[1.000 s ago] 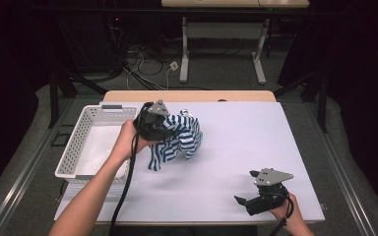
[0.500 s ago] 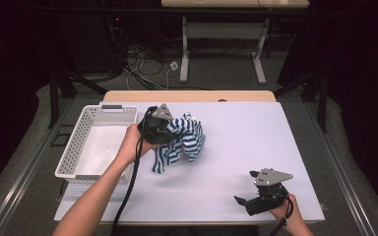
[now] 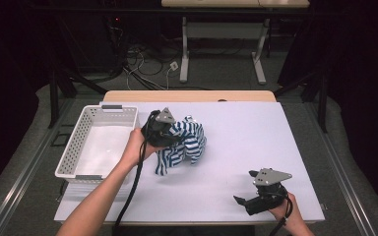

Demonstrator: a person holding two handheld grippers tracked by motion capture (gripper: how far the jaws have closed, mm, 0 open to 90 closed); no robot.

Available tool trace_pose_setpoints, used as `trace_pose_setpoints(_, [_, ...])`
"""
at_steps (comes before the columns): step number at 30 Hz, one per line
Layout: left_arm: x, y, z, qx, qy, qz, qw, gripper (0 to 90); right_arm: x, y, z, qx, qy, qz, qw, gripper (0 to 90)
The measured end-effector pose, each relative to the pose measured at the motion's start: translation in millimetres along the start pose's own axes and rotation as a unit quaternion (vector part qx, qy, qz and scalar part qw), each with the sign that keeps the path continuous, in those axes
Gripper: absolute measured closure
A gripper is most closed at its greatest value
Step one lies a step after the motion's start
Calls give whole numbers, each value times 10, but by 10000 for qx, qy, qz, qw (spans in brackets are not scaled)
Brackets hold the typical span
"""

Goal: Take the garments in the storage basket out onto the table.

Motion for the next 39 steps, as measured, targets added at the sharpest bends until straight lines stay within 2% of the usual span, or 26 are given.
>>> trace_pose_setpoints(6, [-63, -14, 2, 33, -19, 12, 10000, 720, 7, 2, -1, -51, -47, -3, 10000, 29])
trace_pose_setpoints(9, [-89, -25, 8, -46, -26, 62, 10000, 721, 4, 3, 2, -13, -7, -42, 10000, 29])
trace_pose_setpoints(18, [-170, -38, 45, -40, -106, 19, 9999, 720, 0, 8, 1, -6, 6, -17, 10000, 29])
trace_pose_setpoints(22, [-222, -60, 87, 50, -140, 30, 9999, 719, -15, 23, 1, 10, 19, -29, 10000, 29])
trace_pose_setpoints(23, [-254, -65, 110, 140, -171, 23, 9998, 719, -15, 24, 1, 16, 39, -37, 10000, 29])
trace_pose_setpoints(28, [-278, -63, 128, 158, -182, 14, 9997, 718, -12, 24, -3, 0, -7, -20, 10000, 29])
trace_pose_setpoints(30, [-288, -72, 132, 199, -178, 33, 9996, 718, -8, 21, 1, -3, 28, -23, 10000, 29])
trace_pose_setpoints(39, [-406, -125, 182, 157, -41, 100, 9998, 715, -5, 20, 2, 0, 19, -36, 10000, 29])
Point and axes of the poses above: each handheld gripper's, and its own axes: x roughly backward along the jaws, z roughly out of its underside, y roughly to its left, the point moved 7 cm from there along -x, roughly forward along the jaws, and after that the axes turned 5 degrees about -z, right-handed, at the moved point
